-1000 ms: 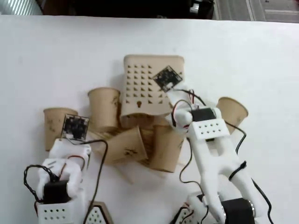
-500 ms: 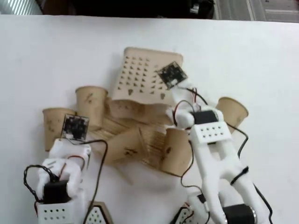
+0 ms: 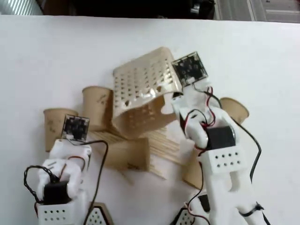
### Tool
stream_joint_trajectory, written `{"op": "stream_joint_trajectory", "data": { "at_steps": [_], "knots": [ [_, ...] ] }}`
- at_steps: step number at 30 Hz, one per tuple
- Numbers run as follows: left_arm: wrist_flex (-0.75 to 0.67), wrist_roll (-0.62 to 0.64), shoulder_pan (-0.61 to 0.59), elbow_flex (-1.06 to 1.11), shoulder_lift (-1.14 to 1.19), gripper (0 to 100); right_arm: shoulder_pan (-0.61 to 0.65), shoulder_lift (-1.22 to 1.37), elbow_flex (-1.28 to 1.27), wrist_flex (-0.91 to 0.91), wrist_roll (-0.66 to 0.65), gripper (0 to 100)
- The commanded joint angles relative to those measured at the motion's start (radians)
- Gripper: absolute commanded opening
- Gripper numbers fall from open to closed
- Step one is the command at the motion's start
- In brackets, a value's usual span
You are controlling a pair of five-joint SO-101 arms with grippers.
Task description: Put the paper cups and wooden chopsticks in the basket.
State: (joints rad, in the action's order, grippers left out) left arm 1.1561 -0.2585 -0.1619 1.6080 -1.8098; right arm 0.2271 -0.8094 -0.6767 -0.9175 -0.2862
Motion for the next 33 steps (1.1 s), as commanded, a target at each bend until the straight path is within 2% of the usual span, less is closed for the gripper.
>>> {"op": "stream_joint_trajectory", "data": {
  "at_steps": [1,8,13,18,23,27,33],
  "knots": [
    [0.003,-0.012,-0.012,-0.040,-0.013,2,-0.004,-0.048,0.149,-0.076,0.052,1.9],
    [0.000,-0.012,-0.012,-0.031,-0.013,2,-0.004,-0.047,0.276,-0.208,0.137,1.9],
    [0.000,-0.012,-0.012,-0.031,-0.013,2,-0.005,-0.028,0.322,-0.223,0.153,1.9],
    [0.000,-0.012,-0.012,-0.031,-0.013,2,-0.053,0.151,0.407,-0.222,0.204,1.9],
    [0.000,-0.012,-0.012,-0.031,-0.013,2,-0.088,0.361,0.600,-0.289,0.233,1.9],
    [0.000,-0.012,-0.012,-0.031,-0.013,2,-0.101,0.475,0.752,-0.355,0.292,1.9],
    [0.000,-0.012,-0.012,-0.031,-0.013,2,-0.119,0.601,0.842,-0.378,0.302,1.9]
  ]
}}
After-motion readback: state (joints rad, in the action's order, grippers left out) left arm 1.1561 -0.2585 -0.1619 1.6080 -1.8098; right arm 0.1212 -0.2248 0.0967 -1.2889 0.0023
